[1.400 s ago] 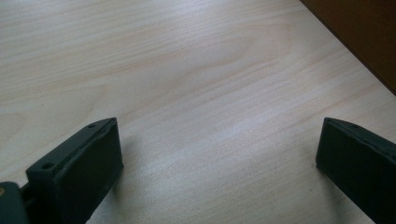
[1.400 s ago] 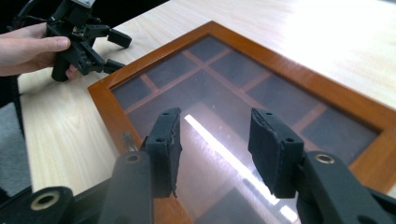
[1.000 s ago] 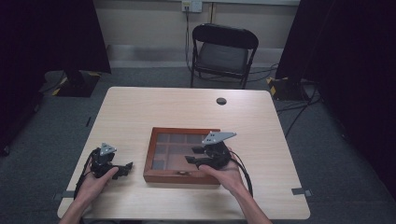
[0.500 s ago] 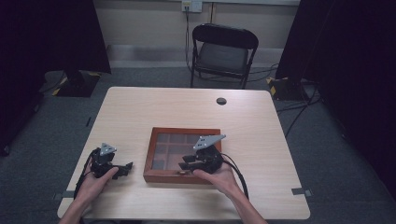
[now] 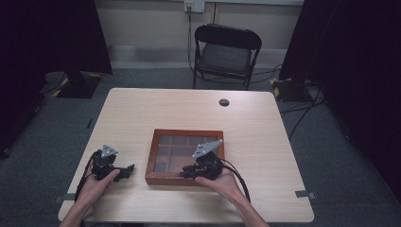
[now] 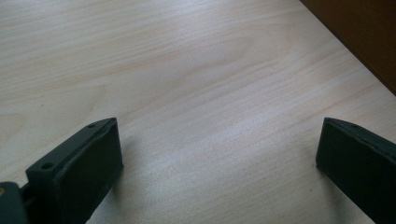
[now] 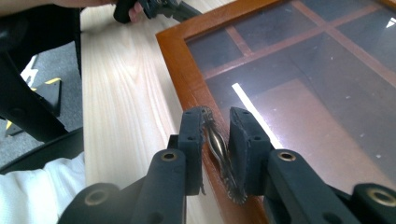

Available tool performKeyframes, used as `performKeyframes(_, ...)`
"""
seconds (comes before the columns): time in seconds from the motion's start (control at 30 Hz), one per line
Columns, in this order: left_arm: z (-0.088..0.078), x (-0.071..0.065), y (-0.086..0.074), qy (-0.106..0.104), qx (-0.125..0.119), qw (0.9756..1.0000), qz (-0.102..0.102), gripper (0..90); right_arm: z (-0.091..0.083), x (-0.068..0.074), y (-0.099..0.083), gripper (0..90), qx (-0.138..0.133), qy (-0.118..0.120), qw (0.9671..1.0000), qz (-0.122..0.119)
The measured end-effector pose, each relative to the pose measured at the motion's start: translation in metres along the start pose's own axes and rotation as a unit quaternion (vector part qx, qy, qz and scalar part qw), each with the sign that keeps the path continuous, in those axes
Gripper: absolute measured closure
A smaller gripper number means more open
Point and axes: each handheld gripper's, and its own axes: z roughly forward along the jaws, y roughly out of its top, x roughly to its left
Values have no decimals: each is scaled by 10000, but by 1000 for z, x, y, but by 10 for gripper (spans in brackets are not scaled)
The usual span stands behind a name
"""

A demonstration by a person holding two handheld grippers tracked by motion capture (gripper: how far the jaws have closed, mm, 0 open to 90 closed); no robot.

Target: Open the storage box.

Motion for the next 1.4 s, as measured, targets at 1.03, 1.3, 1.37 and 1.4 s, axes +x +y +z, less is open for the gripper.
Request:
performKeyframes(1.03,0,0,0,-2,-1,10000,-1,0,6,1,1,823,144,95,9997,-182)
performKeyframes(1.3,0,0,0,-3,-2,10000,-3,0,6,0,1,824,178,132,9996,-180)
performKeyframes(1.37,0,0,0,1,1,10000,1,0,6,0,2,823,177,127,9996,-181)
performKeyframes(1.4,0,0,0,1,0,10000,1,0,6,0,2,824,182,132,9996,-169)
